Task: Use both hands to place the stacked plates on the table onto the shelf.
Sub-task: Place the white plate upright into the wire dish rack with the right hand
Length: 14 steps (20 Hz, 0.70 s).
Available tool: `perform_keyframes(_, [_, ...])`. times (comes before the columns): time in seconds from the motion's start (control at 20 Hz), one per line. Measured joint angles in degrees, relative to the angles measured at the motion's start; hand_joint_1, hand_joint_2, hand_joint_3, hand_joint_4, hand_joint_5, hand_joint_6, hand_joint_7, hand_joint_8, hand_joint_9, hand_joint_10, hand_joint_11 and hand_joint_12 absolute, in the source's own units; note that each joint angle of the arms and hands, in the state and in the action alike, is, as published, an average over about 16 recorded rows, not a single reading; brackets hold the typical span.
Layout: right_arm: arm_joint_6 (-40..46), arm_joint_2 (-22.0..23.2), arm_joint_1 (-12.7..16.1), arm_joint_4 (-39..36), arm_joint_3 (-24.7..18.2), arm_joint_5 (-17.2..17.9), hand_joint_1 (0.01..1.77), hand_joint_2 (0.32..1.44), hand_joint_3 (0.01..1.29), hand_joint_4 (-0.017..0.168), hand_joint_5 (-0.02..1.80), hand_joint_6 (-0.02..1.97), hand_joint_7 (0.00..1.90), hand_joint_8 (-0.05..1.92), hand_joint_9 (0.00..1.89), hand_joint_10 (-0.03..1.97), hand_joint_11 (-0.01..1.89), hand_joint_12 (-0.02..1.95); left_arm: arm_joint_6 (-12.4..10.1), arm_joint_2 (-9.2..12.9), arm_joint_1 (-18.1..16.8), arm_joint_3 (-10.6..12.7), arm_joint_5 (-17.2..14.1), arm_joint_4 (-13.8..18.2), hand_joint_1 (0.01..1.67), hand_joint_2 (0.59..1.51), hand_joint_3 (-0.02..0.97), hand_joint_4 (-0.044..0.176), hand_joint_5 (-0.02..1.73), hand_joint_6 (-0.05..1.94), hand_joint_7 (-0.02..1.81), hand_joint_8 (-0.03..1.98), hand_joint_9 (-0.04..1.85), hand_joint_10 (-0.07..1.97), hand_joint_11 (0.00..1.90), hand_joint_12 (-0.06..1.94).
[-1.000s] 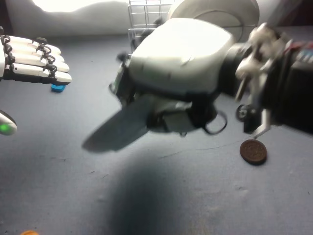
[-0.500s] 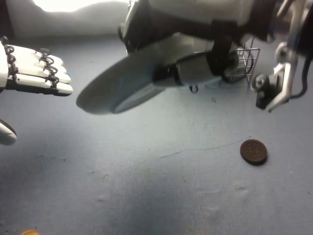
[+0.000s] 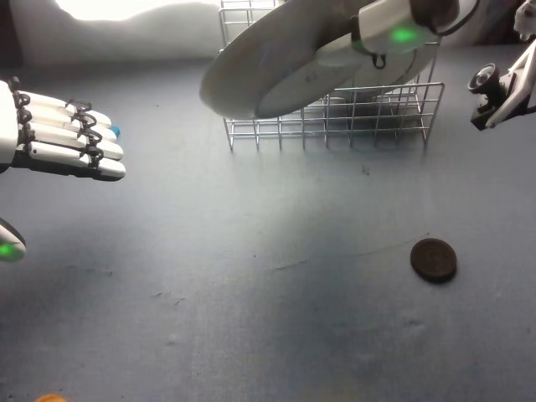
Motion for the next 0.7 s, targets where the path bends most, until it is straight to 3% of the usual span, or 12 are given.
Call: perform_keyframes(0.7, [9.34,-1.11,1.49,2.98,7.37,-1.19,1.37,0.99,0.01,-0.009,0.97,0.84,1.1,0.7,0.99,1.12,0.81,1.41,0.62,0.0,0.83,-0.17,0.15,0.61,0.02,1.128,0.022,0.006,0.02,0.01,0.02,0.01,0.02,0.01,0.01,0.0])
